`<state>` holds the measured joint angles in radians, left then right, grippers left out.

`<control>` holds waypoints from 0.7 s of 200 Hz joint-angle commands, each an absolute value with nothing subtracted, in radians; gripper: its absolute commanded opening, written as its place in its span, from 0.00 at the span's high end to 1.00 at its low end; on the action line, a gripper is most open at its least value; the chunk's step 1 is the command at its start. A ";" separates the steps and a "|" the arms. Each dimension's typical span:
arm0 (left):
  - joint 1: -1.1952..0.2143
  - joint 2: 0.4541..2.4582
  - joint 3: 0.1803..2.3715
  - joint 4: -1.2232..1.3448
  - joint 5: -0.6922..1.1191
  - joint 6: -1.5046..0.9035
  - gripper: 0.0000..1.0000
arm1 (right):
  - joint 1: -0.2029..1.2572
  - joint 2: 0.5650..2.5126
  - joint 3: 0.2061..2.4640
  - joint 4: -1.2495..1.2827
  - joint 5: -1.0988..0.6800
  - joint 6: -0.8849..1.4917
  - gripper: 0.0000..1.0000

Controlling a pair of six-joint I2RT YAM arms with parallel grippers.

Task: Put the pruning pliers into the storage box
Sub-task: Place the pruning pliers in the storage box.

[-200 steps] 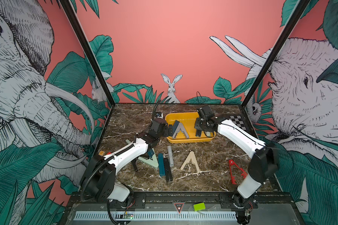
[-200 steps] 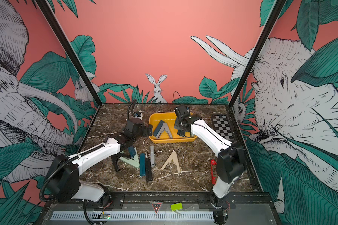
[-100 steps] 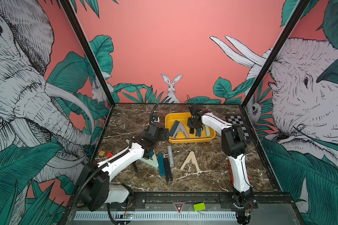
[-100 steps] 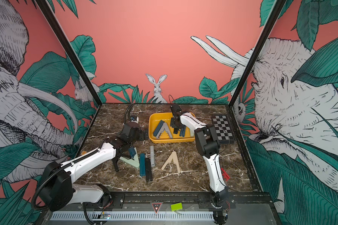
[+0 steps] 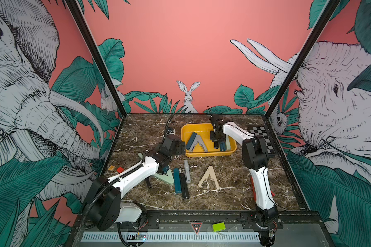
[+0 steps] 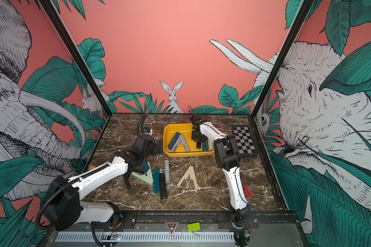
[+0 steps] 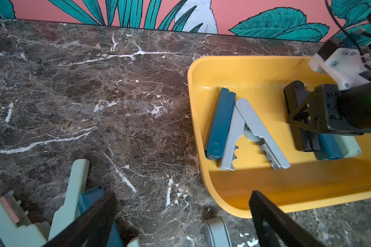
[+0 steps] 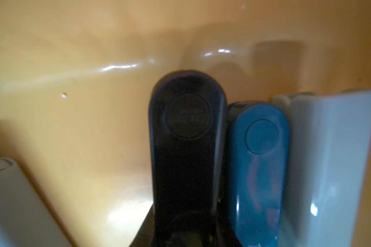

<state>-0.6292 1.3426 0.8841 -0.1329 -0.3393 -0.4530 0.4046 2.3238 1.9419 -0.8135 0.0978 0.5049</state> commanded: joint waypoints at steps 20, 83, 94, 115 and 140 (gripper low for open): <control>-0.625 1.345 0.890 -0.155 -0.358 -0.466 0.01 | 0.397 2.335 1.937 -0.867 0.150 0.473 0.89; -0.625 1.330 0.877 -0.166 -0.382 -0.460 0.01 | 0.399 2.330 1.951 -0.866 0.132 0.435 0.62; -0.624 1.330 0.878 -0.166 -0.381 -0.459 0.01 | 0.399 2.328 1.948 -0.862 0.132 0.435 0.59; -0.624 1.329 0.877 -0.170 -0.383 -0.458 0.01 | 0.397 2.326 1.944 -0.862 0.129 0.429 0.55; -0.624 1.324 0.872 -0.172 -0.388 -0.460 0.01 | 0.399 2.314 1.944 -0.862 0.127 0.432 0.51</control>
<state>-0.6292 1.3472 0.8841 -0.1516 -0.3634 -0.4522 0.4000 2.3238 1.9419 -0.8394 0.1120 0.4385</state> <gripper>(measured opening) 0.990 0.476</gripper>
